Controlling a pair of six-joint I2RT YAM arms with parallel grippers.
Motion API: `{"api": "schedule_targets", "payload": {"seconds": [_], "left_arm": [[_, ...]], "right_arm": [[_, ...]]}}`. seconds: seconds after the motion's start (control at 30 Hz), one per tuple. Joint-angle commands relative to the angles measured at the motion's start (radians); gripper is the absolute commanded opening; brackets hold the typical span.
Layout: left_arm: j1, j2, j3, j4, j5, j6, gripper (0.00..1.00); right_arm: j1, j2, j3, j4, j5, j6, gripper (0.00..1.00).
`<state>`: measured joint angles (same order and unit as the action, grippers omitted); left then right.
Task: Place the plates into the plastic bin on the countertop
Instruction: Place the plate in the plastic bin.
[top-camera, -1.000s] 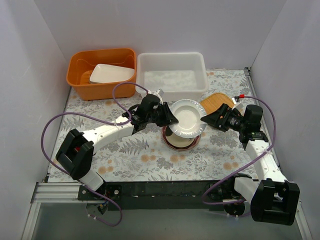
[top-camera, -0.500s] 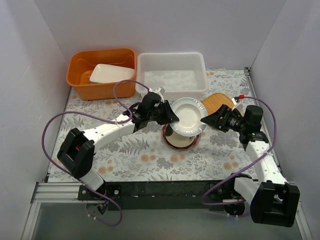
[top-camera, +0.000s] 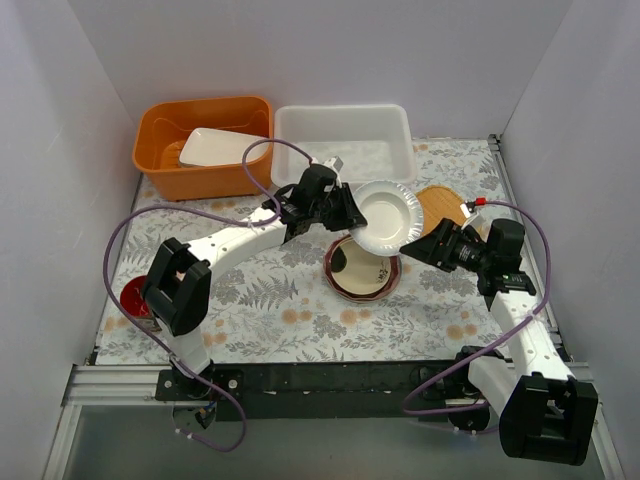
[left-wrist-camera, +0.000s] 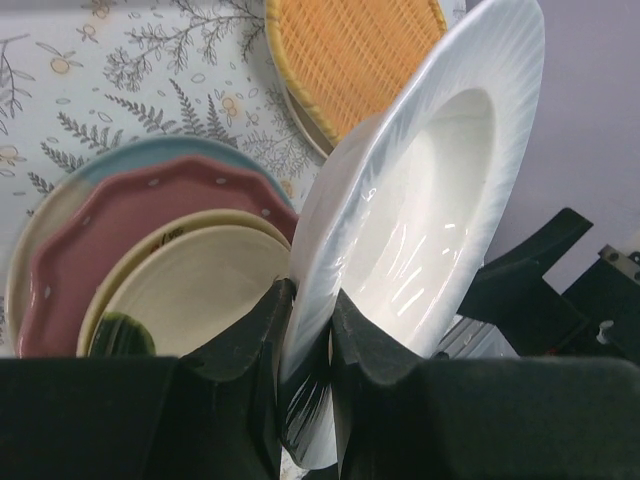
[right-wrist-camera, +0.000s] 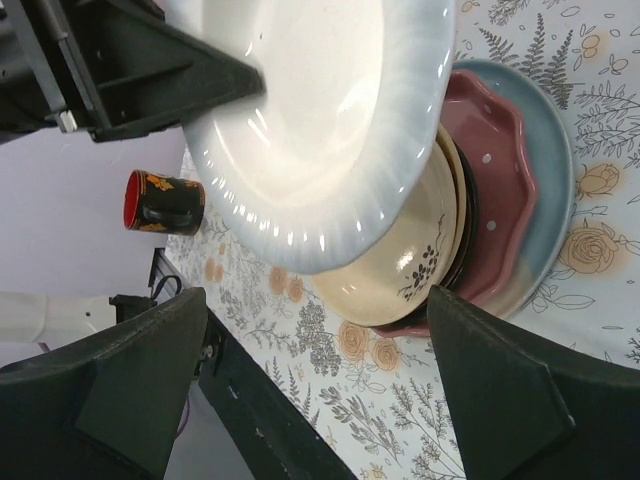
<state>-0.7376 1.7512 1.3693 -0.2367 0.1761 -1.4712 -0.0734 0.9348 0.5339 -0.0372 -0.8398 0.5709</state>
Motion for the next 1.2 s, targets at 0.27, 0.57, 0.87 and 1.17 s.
{"api": "schedule_targets", "payload": {"seconds": [0.27, 0.57, 0.87, 1.17], "left_arm": [[0.093, 0.077, 0.235, -0.010, 0.091, 0.034, 0.00], [0.155, 0.154, 0.350, -0.036, 0.134, 0.035, 0.00], [0.211, 0.243, 0.531, -0.090, 0.160, 0.038, 0.00], [0.271, 0.324, 0.657, -0.113, 0.172, 0.014, 0.00]], "right_arm": [[0.004, -0.059, -0.046, -0.010, -0.039, -0.036, 0.98], [0.004, -0.076, -0.090, -0.013, -0.041, -0.043, 0.98], [0.007, -0.080, -0.123, -0.013, -0.036, -0.049, 0.98], [0.009, -0.068, -0.146, -0.007, -0.027, -0.057, 0.98]]}}
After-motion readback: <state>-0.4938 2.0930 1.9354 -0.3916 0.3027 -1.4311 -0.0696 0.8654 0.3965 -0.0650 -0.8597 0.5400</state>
